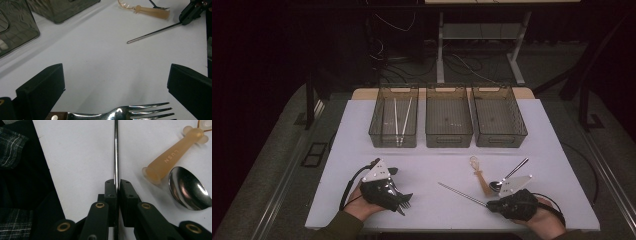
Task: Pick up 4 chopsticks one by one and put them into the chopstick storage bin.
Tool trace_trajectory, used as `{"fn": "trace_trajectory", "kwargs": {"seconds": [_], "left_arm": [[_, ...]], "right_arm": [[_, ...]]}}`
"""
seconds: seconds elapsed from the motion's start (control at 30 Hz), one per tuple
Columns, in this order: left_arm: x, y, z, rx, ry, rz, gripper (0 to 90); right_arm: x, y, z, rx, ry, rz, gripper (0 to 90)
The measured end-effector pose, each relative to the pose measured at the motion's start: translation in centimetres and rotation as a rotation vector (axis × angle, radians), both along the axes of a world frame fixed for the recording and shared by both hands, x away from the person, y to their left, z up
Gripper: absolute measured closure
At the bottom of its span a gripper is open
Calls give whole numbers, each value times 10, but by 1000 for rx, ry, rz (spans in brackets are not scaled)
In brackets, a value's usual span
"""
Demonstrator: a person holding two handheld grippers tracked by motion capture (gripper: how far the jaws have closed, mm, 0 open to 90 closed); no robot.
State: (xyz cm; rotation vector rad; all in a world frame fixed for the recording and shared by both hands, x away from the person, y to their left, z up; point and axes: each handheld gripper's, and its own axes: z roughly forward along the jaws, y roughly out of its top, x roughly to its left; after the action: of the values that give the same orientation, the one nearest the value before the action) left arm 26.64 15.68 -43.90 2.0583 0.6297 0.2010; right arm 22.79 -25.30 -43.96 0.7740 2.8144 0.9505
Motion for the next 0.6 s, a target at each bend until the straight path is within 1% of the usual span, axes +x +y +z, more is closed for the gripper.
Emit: {"fn": "trace_trajectory", "kwargs": {"seconds": [0.17,0.2,0.37,0.6], "left_arm": [[0,0,0,-2,-3,-1,0],[0,0,0,-4,-3,-1,0],[0,1,0,-5,-4,-1,0],[0,0,0,-4,-4,1,0]], "right_arm": [[-1,0,1,-5,-9,7,854],[0,-1,1,1,-9,9,854],[3,-8,8,77,-16,-23,854],[5,-10,13,99,-29,-36,854]]}}
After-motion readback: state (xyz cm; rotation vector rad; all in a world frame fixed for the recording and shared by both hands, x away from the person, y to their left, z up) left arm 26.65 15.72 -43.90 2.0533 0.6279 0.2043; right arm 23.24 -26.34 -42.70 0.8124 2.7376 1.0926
